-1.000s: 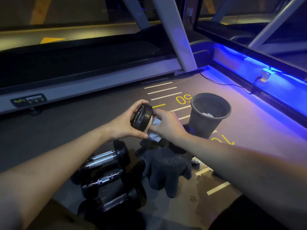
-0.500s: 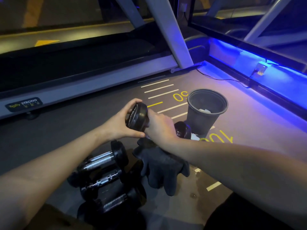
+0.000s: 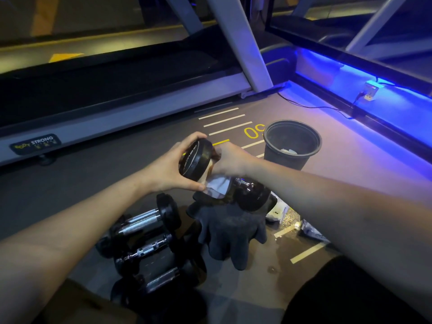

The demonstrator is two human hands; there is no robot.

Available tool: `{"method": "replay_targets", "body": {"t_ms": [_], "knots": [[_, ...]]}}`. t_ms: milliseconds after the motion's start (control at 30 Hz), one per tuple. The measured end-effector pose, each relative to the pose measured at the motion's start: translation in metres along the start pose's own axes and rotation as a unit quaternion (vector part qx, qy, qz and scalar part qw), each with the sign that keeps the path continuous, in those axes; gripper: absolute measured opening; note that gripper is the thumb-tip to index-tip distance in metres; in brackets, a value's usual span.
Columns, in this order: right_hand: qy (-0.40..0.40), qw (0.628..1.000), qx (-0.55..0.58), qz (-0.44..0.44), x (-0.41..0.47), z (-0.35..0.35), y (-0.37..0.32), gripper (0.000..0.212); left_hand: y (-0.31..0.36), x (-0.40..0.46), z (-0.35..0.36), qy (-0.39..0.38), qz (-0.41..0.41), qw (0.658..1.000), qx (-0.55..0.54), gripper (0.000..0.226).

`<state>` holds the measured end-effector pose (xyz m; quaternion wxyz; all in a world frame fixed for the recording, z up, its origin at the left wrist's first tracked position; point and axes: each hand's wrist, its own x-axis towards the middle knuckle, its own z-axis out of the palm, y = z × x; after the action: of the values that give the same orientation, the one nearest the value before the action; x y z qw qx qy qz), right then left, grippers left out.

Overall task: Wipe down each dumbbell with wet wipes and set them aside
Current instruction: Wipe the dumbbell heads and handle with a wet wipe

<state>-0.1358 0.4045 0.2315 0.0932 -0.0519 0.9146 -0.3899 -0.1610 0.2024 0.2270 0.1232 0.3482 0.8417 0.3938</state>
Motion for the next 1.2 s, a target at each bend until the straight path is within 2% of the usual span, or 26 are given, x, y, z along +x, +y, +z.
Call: {"method": "replay_targets", "body": {"t_ms": [67,133,233,333,433,533,633,700,800,900,1000,1100,1200], "knots": [[0.012,1.000,-0.009,0.010,-0.003,0.000,-0.001,0.017,0.000,0.001,0.000,0.001,-0.001,1.000,0.004,0.111],[0.064,0.997,-0.036,0.009,-0.010,0.008,-0.003,0.024,-0.001,0.002,0.000,0.002,-0.002,1.000,0.001,0.111],[0.156,0.981,-0.112,0.013,-0.023,0.029,-0.008,0.015,-0.003,0.002,0.001,0.007,-0.006,1.000,-0.011,0.111],[0.199,0.969,-0.146,0.008,-0.029,0.036,-0.010,0.015,-0.001,0.003,0.002,0.011,-0.009,1.000,-0.010,0.113],[0.165,0.981,-0.097,-0.010,-0.023,0.029,-0.006,0.012,0.000,0.002,0.001,0.004,-0.003,1.000,-0.002,0.112],[0.072,0.996,-0.043,-0.024,-0.010,0.011,0.000,0.024,0.002,0.000,0.001,-0.004,0.003,1.000,0.014,0.110],[-0.011,1.000,-0.020,-0.014,0.000,0.000,0.009,0.025,0.006,0.000,0.002,-0.012,0.012,0.999,0.035,0.111],[-0.035,0.999,0.026,-0.010,0.004,-0.004,0.014,0.033,0.009,0.001,0.002,-0.015,0.017,0.999,0.044,0.114],[-0.004,1.000,-0.006,-0.012,-0.003,-0.004,0.010,0.031,0.011,0.002,0.001,-0.010,0.018,0.999,0.040,0.114],[0.122,0.988,-0.093,0.006,-0.024,0.015,-0.001,0.031,0.010,0.002,0.001,-0.002,0.007,0.999,0.032,0.110],[0.221,0.965,-0.139,-0.002,-0.036,0.034,-0.003,0.013,0.014,0.004,0.003,-0.004,0.009,0.999,0.031,0.112],[0.208,0.972,-0.105,0.008,-0.034,0.028,-0.001,0.024,0.016,0.007,0.003,-0.006,0.014,0.999,0.038,0.112],[0.113,0.992,-0.047,0.003,-0.022,0.013,0.005,0.025,0.014,0.004,0.001,-0.011,0.013,0.999,0.040,0.111]]}}
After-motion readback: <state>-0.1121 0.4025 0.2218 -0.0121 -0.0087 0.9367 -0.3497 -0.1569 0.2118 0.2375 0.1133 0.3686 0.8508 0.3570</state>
